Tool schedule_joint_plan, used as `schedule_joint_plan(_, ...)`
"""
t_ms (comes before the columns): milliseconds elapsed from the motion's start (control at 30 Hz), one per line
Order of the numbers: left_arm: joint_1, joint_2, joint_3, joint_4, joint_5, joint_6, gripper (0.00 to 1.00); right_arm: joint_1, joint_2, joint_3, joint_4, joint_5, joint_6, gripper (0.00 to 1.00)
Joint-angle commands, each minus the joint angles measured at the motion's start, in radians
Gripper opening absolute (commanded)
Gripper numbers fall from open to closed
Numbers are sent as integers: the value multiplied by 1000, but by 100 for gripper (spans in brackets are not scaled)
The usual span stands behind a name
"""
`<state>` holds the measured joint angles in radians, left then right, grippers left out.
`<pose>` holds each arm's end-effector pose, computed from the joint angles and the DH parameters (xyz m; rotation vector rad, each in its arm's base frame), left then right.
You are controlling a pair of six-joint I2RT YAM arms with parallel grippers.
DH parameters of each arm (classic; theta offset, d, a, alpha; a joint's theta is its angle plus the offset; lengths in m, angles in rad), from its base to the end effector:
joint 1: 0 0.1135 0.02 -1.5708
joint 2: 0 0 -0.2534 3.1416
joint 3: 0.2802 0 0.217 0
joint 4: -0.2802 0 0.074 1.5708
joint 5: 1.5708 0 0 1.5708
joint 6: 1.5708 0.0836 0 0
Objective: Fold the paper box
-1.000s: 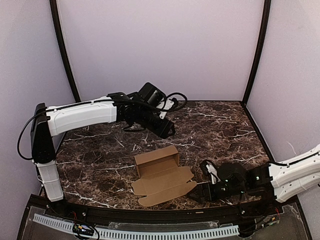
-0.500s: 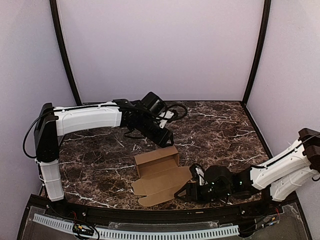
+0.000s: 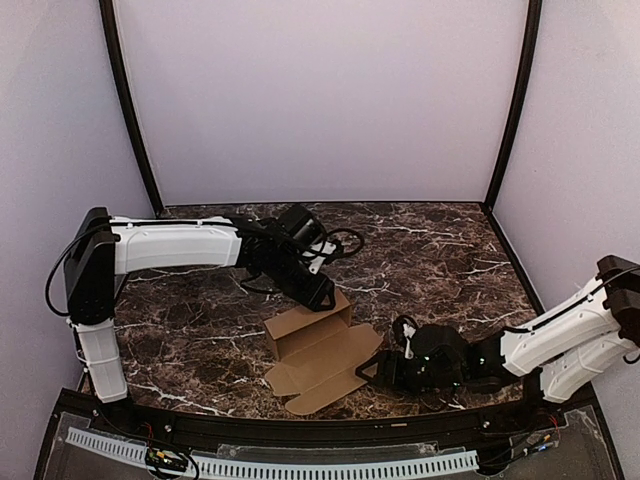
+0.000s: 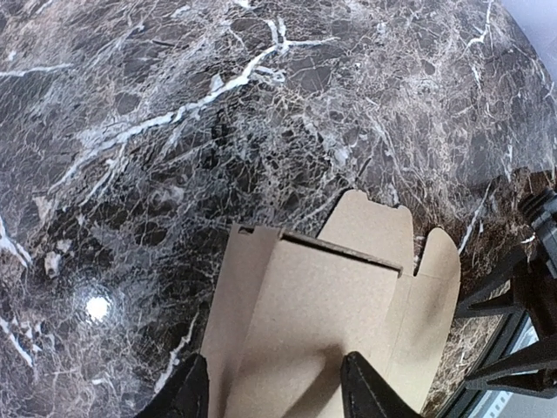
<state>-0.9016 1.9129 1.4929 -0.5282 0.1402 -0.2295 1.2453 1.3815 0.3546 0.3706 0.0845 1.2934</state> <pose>0.2460 -0.3299 0.1946 0.9210 2.4569 -0.6078 0.0886 0.2405 0.1190 0.1144 2.5491 1.1666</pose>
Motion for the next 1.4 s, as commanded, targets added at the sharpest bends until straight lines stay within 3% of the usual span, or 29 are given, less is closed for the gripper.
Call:
schedule_joint_plan(0,10,-83,-70,-7,-8,-38,51,-44,22,-3,-78,87,-4,70)
schedule_joint_plan(433,34,-257,-271,54,-41,-131,49,-175,145,85,30,27,-141,64)
schedule_joint_plan(833,40,-509,-618,224,-82,-336,49,-249,311,134,288,-242,-258,58)
schedule_joint_plan(1367,44,-764,-870,408,-128,-523,48,-248,515,134,760,-511,-91,44)
